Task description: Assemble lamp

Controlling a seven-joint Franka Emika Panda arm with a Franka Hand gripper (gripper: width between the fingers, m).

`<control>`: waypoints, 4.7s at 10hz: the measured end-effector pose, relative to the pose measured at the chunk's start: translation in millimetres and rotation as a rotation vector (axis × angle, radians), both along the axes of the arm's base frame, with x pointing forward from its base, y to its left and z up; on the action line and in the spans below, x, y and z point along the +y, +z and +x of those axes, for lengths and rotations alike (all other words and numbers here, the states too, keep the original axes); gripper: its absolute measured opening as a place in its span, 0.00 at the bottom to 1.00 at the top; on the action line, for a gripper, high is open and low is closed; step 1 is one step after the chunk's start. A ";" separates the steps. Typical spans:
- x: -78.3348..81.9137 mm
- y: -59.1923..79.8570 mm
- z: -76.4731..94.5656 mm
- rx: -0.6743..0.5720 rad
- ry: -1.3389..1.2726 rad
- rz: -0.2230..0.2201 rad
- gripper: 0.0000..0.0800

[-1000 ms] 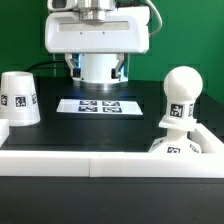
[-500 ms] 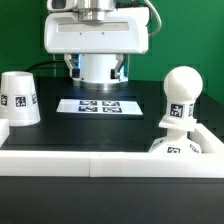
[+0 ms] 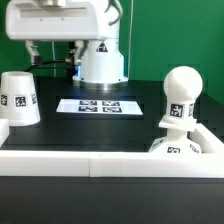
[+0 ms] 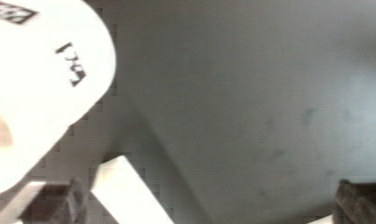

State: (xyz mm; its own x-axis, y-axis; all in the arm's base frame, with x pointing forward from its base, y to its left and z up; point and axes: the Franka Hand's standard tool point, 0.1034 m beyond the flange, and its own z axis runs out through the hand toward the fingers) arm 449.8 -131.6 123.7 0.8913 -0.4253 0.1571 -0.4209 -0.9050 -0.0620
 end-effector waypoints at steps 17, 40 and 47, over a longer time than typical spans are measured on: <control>-25.0 -21.3 -36.3 0.019 0.059 -0.048 0.87; -27.4 -26.0 -20.8 0.036 0.195 -0.073 0.87; -29.5 -42.7 -34.3 0.056 0.214 -0.106 0.87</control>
Offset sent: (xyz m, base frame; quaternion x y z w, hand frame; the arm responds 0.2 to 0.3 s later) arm -0.0324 -0.0090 -0.0187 -0.0018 0.0245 0.0091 0.9997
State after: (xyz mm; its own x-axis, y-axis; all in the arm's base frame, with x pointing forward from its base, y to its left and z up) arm 415.4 -161.1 81.0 0.9679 -0.2093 0.1391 -0.2187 -0.9742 0.0564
